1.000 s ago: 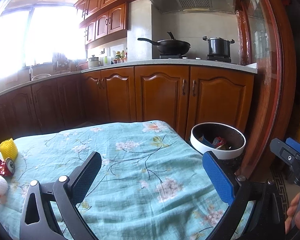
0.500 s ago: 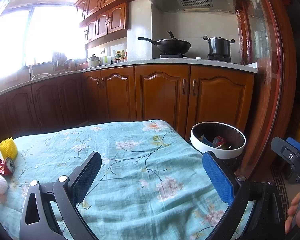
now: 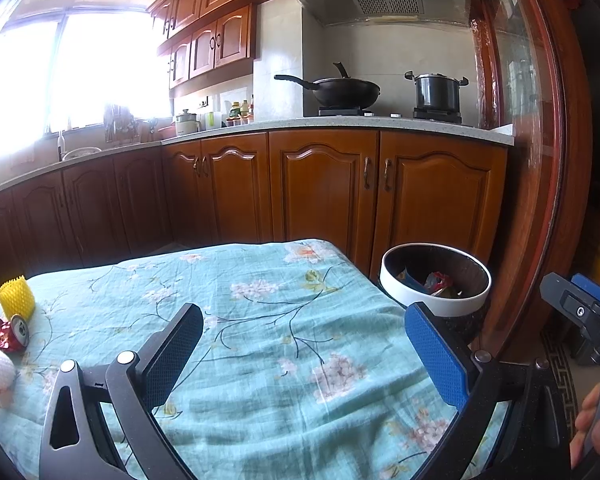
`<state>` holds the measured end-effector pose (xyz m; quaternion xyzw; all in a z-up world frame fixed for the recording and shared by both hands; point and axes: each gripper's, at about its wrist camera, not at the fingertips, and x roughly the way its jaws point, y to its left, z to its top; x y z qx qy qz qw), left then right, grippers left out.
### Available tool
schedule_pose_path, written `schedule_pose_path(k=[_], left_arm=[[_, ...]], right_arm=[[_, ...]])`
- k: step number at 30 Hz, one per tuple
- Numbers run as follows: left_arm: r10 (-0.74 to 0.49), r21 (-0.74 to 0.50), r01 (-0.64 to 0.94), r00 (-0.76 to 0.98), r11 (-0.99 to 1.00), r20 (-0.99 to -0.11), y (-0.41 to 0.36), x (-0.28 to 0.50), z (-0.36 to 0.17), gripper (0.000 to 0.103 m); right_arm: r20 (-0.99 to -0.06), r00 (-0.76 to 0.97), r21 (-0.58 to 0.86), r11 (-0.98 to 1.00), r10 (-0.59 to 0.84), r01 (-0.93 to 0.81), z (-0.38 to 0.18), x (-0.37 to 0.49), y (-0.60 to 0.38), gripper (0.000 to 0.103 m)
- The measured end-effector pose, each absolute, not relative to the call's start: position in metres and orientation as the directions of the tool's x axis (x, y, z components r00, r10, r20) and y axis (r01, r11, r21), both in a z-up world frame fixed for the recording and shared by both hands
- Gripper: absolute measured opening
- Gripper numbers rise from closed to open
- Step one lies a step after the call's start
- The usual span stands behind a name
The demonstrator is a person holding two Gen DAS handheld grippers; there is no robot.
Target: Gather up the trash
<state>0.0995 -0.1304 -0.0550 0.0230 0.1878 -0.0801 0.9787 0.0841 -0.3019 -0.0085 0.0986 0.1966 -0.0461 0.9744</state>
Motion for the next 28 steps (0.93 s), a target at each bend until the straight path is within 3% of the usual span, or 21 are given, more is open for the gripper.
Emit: schedule_pose_path(k=[28], left_arm=[[-0.170, 0.005, 0.188, 0.903, 0.982, -0.394, -0.124, 0.112, -0.059, 0.102]], right_arm=[[-0.419, 0.907, 0.204, 0.970, -0.037, 0.133, -0.015, 0.091, -0.297, 0.103]])
